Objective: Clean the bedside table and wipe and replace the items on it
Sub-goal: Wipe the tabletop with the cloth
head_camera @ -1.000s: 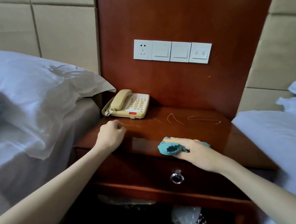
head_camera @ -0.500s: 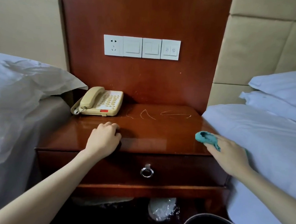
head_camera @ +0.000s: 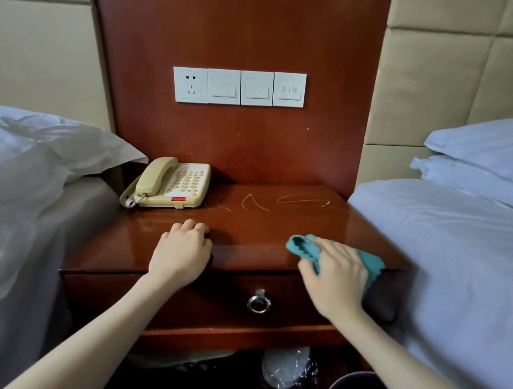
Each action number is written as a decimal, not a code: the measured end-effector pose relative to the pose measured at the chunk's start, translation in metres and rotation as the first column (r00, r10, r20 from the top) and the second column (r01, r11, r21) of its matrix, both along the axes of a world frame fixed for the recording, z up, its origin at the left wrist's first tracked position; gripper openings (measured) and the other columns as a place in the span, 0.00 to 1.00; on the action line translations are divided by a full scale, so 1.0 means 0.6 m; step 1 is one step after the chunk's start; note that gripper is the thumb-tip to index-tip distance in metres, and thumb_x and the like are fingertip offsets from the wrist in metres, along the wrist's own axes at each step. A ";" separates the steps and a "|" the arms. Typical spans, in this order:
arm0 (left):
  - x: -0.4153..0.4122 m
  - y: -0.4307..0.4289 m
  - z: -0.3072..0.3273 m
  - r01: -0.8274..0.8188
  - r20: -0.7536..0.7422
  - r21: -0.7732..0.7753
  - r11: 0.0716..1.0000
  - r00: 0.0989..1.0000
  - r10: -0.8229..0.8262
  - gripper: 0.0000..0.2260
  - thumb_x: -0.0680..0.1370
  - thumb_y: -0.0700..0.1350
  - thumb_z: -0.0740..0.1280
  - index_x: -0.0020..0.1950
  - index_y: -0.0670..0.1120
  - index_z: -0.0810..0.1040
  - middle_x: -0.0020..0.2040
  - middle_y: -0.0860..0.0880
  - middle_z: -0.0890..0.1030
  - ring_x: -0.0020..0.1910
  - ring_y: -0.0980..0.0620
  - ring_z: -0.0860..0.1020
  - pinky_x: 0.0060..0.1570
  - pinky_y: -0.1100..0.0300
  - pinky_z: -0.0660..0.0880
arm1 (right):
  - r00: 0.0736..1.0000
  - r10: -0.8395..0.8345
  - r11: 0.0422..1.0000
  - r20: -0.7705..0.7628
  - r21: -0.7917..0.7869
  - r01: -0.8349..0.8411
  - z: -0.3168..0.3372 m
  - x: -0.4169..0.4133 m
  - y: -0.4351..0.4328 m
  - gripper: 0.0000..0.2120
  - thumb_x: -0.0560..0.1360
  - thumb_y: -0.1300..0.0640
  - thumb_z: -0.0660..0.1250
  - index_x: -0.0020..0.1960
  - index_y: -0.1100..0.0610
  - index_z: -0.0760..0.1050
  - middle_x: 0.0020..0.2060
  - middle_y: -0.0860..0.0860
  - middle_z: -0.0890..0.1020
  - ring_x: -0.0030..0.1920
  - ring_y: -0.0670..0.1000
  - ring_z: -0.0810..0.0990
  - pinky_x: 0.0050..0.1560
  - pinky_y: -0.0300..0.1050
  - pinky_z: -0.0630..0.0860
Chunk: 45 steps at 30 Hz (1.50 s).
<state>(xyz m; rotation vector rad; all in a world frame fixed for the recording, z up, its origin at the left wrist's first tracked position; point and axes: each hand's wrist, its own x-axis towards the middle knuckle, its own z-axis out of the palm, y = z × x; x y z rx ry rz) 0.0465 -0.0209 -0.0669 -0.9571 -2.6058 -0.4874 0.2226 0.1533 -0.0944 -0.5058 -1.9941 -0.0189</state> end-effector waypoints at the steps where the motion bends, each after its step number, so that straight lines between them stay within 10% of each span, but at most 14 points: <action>1: 0.000 0.000 0.000 0.005 0.001 -0.002 1.000 1.000 -0.005 0.16 0.78 0.46 0.55 0.65 0.48 0.73 0.63 0.47 0.74 0.60 0.44 0.70 0.56 0.51 0.67 | 0.999 0.046 0.999 0.018 -0.014 -0.046 -0.001 -0.014 -0.023 0.18 0.66 0.51 0.59 0.43 0.57 0.84 0.41 0.48 0.86 0.41 0.51 0.83 0.46 0.41 0.75; 28: 0.003 -0.007 0.002 0.026 0.033 -0.027 0.999 0.999 -0.025 0.17 0.79 0.46 0.54 0.66 0.48 0.71 0.66 0.47 0.72 0.62 0.44 0.69 0.59 0.51 0.66 | 0.973 0.153 0.982 0.173 0.086 -0.170 0.010 -0.004 0.007 0.15 0.67 0.51 0.64 0.47 0.54 0.85 0.45 0.47 0.86 0.44 0.49 0.85 0.45 0.40 0.78; 33: 0.007 -0.002 0.007 0.005 0.019 -0.037 0.999 1.000 -0.005 0.16 0.78 0.46 0.56 0.65 0.47 0.73 0.64 0.46 0.74 0.61 0.43 0.70 0.58 0.50 0.67 | 0.892 0.148 0.985 0.428 -0.146 -0.094 0.043 -0.003 0.070 0.19 0.75 0.42 0.60 0.29 0.50 0.66 0.26 0.44 0.73 0.29 0.50 0.75 0.28 0.40 0.59; 45: 0.020 0.031 0.034 0.135 0.028 -0.026 0.991 0.991 -0.134 0.16 0.77 0.45 0.59 0.64 0.47 0.74 0.62 0.47 0.75 0.62 0.44 0.72 0.59 0.50 0.70 | 0.743 0.300 0.882 0.598 -0.470 0.023 0.085 -0.066 0.190 0.16 0.79 0.43 0.56 0.35 0.48 0.63 0.35 0.46 0.71 0.37 0.48 0.73 0.32 0.41 0.62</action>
